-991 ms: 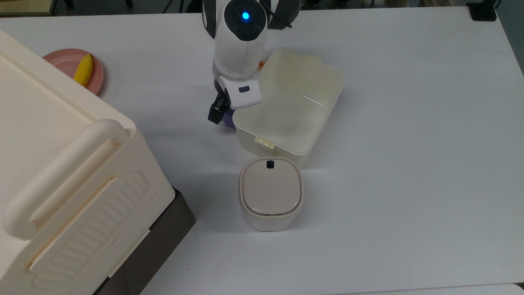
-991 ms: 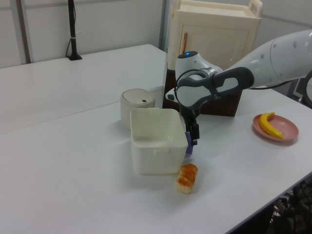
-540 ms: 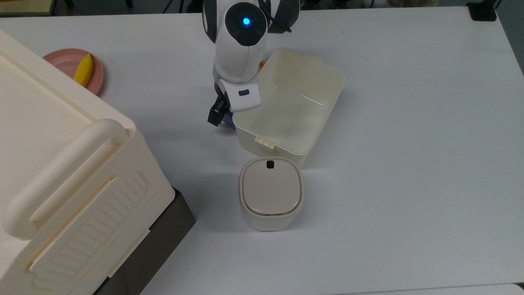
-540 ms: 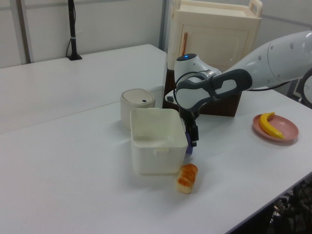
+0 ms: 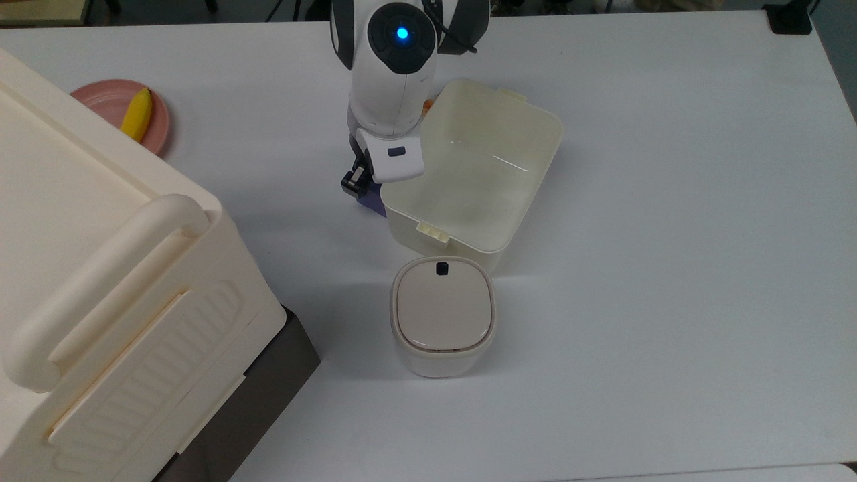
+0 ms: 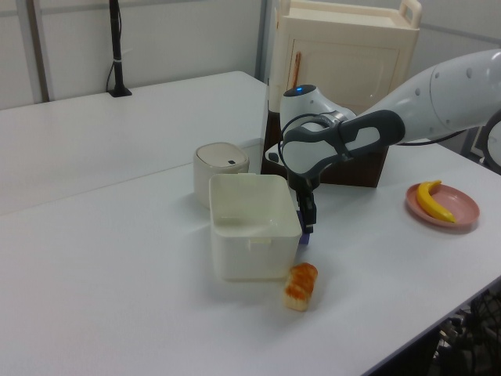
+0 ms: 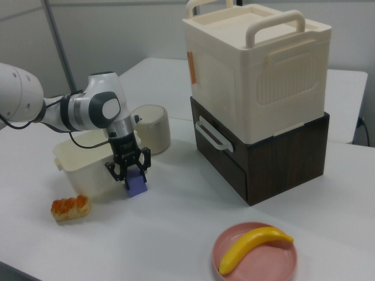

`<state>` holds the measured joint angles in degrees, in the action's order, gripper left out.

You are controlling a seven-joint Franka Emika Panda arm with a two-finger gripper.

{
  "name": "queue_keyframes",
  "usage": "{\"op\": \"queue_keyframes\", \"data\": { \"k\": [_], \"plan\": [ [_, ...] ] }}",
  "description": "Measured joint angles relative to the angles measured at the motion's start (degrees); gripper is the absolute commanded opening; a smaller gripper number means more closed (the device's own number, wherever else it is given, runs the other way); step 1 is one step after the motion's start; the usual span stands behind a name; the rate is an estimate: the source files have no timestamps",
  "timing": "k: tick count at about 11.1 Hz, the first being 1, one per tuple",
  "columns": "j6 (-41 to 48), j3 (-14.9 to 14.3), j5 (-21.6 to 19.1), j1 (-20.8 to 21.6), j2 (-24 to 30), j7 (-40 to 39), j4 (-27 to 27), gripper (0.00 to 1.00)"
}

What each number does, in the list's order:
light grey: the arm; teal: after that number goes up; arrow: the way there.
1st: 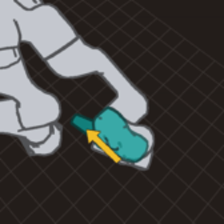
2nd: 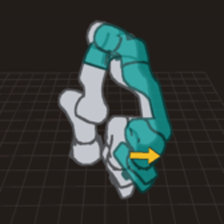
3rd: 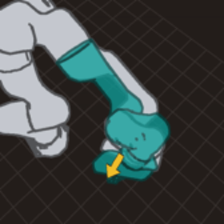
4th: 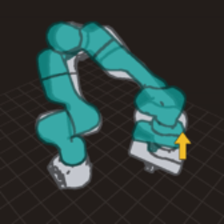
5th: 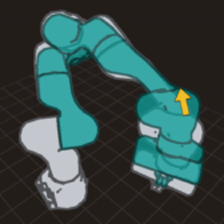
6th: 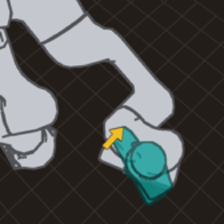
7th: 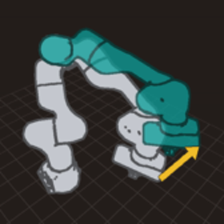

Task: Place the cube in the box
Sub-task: 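Close the gripper on the purple cube, then lift the purple cube and carry it over the cream box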

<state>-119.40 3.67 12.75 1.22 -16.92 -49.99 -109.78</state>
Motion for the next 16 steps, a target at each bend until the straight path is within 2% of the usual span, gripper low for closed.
{"op": "queue_keyframes", "data": {
  "k": [3,6,8,10,12,16],
  "plan": [
    [-0.01,-0.02,0.00,-0.33,0.19,0.69,1.04,0.23],
    [0.00,-0.32,-1.00,-1.43,3.24,1.02,2.36,0.25],
    [2.89,-0.98,-3.97,-2.19,6.11,1.08,4.48,0.25],
    [7.75,-2.13,-8.84,-2.86,8.69,1.45,8.12,0.25],
    [9.55,-2.37,-11.66,-3.01,9.68,6.74,11.31,0.25],
    [9.55,-0.76,-12.26,-0.81,9.05,16.05,11.62,0.25]
  ]
}}
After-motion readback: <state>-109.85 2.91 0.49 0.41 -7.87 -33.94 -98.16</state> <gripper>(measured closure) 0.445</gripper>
